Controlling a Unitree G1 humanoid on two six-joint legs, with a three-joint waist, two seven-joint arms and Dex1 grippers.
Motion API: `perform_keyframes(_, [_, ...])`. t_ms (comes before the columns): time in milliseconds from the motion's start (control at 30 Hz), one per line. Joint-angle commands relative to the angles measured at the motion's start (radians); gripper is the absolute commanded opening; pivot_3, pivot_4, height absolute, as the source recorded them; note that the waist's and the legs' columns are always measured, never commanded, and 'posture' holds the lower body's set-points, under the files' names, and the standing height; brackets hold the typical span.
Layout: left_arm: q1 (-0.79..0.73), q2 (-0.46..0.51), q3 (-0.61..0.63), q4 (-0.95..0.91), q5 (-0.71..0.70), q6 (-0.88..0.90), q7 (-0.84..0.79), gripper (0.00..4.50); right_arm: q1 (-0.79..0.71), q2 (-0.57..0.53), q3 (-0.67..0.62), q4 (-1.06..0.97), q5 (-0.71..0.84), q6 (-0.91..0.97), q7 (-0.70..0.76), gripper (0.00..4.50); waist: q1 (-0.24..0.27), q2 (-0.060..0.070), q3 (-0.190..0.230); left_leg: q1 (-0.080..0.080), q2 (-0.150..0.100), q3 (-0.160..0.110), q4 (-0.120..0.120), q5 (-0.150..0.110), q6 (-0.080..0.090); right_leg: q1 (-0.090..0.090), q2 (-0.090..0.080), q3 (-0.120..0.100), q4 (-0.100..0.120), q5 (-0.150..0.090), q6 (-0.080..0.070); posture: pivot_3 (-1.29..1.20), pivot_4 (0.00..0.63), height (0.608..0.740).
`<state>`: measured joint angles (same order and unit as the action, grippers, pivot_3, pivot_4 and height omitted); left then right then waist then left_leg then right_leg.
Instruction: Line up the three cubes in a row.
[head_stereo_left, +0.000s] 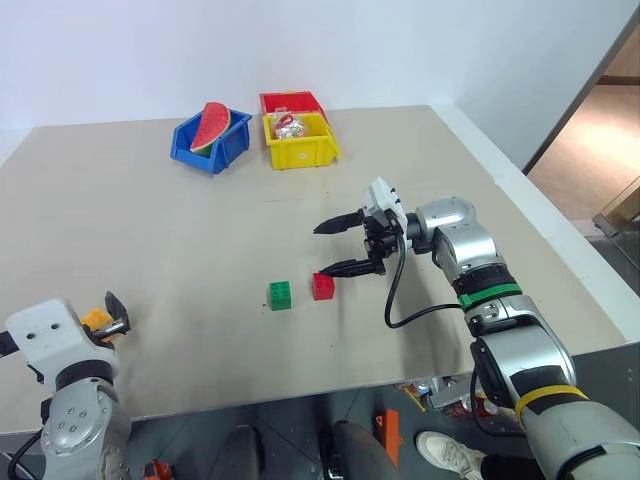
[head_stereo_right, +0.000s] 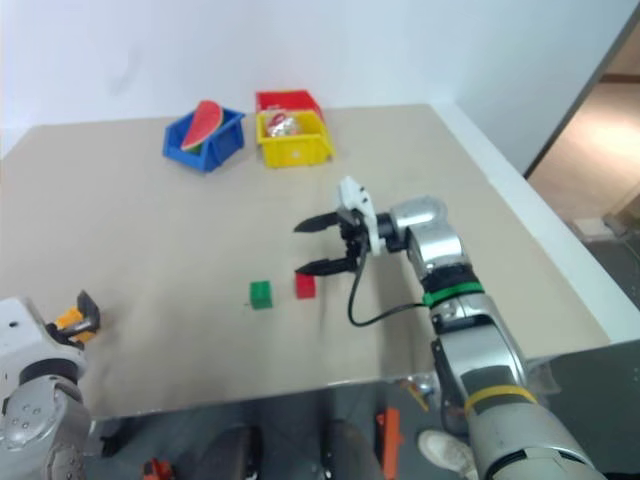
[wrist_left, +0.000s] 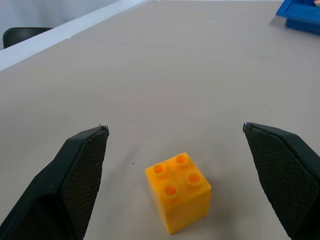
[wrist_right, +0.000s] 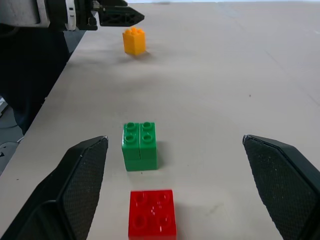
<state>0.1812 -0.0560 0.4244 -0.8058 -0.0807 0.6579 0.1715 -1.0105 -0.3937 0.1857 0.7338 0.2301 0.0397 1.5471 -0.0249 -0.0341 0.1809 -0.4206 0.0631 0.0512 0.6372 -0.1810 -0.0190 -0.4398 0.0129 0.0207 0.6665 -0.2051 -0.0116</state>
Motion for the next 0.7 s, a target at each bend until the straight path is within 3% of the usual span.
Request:
perform_keyframes(33, [-0.020,-0.016,-0.014,0.022,0.016,-0.028,0.034,4.46,-0.037,-0.004,-0.017,-0.026,0.018,0.002,0.056,4.50,0.000,0.000,0.000,0.000,0.000,0.000,0.000,0.000,0.000,0.000,0.000,0.000,0.000,0.000,0.001,0.00,0.150,0.740])
perform_keyframes(700, [-0.033,-0.020,-0.020,0.087,0.008,0.028,0.122,4.46,0.011,-0.034,0.162,-0.208,0.210,-0.009,0.067,4.50,0.000,0.000,0.000,-0.001,0.000,0.000,-0.001,0.000,0.000,-0.001,0.000,-0.001,-0.001,0.000,0.001,0.00,0.150,0.740])
